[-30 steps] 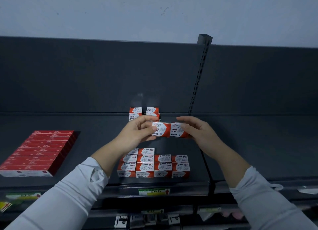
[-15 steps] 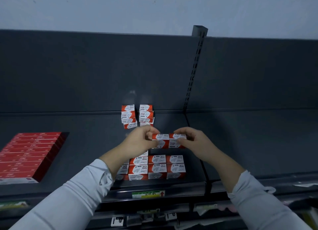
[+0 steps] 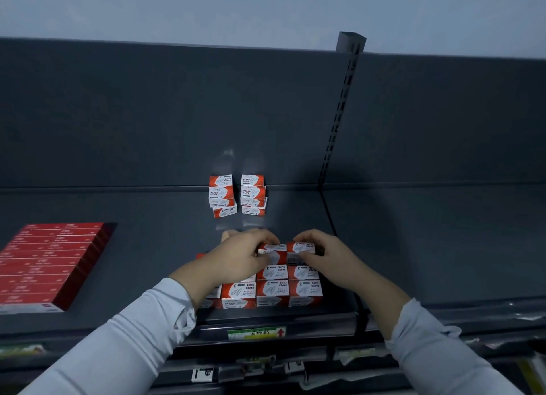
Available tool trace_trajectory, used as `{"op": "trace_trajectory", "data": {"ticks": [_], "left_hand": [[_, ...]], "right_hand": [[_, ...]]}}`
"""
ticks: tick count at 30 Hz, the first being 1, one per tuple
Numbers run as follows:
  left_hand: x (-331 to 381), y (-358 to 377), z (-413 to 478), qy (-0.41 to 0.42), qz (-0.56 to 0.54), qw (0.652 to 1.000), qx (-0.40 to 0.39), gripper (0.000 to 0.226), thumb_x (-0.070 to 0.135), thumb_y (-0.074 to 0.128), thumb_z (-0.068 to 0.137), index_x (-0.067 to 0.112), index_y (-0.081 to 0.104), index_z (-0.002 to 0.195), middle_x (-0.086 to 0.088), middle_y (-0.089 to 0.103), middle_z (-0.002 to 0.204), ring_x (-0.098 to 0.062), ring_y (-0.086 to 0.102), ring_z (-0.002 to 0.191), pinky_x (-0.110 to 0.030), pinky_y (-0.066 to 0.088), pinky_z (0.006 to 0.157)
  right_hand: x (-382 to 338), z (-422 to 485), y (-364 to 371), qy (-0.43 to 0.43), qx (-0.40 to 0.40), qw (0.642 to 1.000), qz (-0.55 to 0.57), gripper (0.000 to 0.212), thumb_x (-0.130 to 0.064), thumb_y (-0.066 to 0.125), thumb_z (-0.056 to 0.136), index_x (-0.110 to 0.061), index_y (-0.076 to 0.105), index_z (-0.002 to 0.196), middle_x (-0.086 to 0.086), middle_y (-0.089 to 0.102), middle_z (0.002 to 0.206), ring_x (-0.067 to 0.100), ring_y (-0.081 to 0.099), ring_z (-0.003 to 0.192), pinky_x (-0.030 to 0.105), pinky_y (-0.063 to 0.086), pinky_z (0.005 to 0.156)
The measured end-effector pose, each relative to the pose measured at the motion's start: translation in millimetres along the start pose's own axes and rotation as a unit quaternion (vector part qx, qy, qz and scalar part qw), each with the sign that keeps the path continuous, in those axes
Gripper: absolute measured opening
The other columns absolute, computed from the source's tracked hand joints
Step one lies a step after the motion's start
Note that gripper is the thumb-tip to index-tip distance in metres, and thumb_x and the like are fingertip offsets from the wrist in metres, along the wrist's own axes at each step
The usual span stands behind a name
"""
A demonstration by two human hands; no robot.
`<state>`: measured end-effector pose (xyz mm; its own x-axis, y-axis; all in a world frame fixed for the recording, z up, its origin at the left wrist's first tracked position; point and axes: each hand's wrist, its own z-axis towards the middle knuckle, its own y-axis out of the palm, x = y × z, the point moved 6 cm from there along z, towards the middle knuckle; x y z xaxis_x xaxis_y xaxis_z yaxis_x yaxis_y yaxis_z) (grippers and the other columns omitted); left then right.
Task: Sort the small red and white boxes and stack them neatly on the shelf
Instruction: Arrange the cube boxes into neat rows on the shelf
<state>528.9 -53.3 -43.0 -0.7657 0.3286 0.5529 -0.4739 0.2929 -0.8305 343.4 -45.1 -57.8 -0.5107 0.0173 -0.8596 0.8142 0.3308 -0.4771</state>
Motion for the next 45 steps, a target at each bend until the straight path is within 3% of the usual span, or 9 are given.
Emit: {"op": "trace_trajectory", "data": {"ticks": [9,16,20,23,25,30,34,39,45], "left_hand": [[3,-1,-10,0.027,0.016,0.999,-0.005,0.021,0.038,0.051,0.095,0.039,0.054,0.117,0.019,0.060,0.097,-0.001,0.053,0.095,-0.026,0.019,0.099],[5,-3,-17,0.041,0.011,0.999,-0.012,0.017,0.036,0.053,0.095,0.037,0.054,0.112,0.014,0.064,0.098,-0.003,0.055,0.089,-0.025,0.027,0.093],[2,-4,-25,0.036,0.018,0.999,-0.033,0.039,0.052,0.055,0.090,0.044,0.046,0.127,0.023,0.058,0.116,-0.008,0.047,0.108,-0.029,0.028,0.103],[-3,-13,-37,0.031,0.036,0.999,-0.025,0.073,0.065,0.060,0.082,0.046,0.028,0.145,0.026,0.037,0.146,-0.003,0.031,0.129,-0.030,0.015,0.114],[-10,-19,-45,0.035,0.066,0.997,-0.023,0.090,0.072,0.063,0.074,0.044,0.021,0.148,0.024,0.024,0.154,0.000,0.023,0.138,-0.035,0.008,0.117],[-34,-13,-62,-0.001,0.082,0.994,-0.073,0.115,0.081,0.065,0.060,0.045,0.004,0.151,0.017,0.012,0.160,-0.004,0.009,0.145,-0.041,-0.002,0.119],[-37,-9,-68,0.003,0.098,0.994,-0.050,0.116,0.080,0.064,0.061,0.040,0.006,0.152,0.016,0.021,0.156,-0.007,0.015,0.143,-0.038,0.007,0.117],[-33,-8,-69,0.008,0.113,0.994,-0.005,0.102,0.079,0.063,0.065,0.040,0.020,0.149,0.017,0.041,0.140,-0.007,0.034,0.128,-0.036,0.023,0.107],[-33,-8,-69,0.003,0.098,0.995,0.009,0.095,0.080,0.065,0.061,0.043,0.030,0.141,0.020,0.047,0.131,-0.005,0.039,0.118,-0.032,0.028,0.099]], "right_hand": [[-3,-4,6,-0.005,-0.020,0.999,-0.027,0.025,-0.025,0.060,0.095,-0.035,0.062,0.117,-0.012,0.066,0.113,0.004,0.068,0.095,0.033,0.058,0.084],[-6,-12,13,0.006,-0.022,1.000,-0.014,0.023,-0.034,0.062,0.094,-0.036,0.061,0.117,-0.011,0.066,0.112,0.004,0.068,0.094,0.030,0.058,0.083],[-6,-16,17,0.015,-0.042,0.999,-0.007,0.031,-0.043,0.064,0.091,-0.037,0.059,0.121,-0.014,0.063,0.116,0.004,0.066,0.101,0.034,0.056,0.090],[-9,-18,20,-0.010,-0.052,0.991,-0.126,0.069,-0.072,0.060,0.074,-0.045,0.043,0.135,-0.023,0.042,0.139,0.004,0.042,0.130,0.042,0.038,0.111],[-16,-21,24,-0.038,-0.066,0.976,-0.205,0.087,-0.074,0.064,0.071,-0.049,0.026,0.145,-0.026,0.019,0.154,0.005,0.019,0.143,0.045,0.019,0.120],[-24,-28,39,-0.084,-0.099,0.935,-0.331,0.116,-0.076,0.070,0.064,-0.048,-0.002,0.151,-0.027,-0.010,0.158,0.001,-0.007,0.144,0.040,-0.001,0.118],[-24,-26,45,-0.089,-0.080,0.918,-0.379,0.113,-0.075,0.065,0.070,-0.043,-0.005,0.152,-0.019,0.002,0.161,0.008,0.001,0.145,0.041,0.006,0.119],[-25,-24,45,-0.092,-0.057,0.920,-0.378,0.104,-0.074,0.063,0.074,-0.039,0.006,0.153,-0.017,0.020,0.155,0.011,0.015,0.140,0.040,0.016,0.117],[-26,-24,47,-0.092,-0.043,0.930,-0.354,0.095,-0.072,0.067,0.072,-0.040,0.021,0.149,-0.020,0.033,0.148,0.008,0.026,0.132,0.044,0.025,0.114]]}}
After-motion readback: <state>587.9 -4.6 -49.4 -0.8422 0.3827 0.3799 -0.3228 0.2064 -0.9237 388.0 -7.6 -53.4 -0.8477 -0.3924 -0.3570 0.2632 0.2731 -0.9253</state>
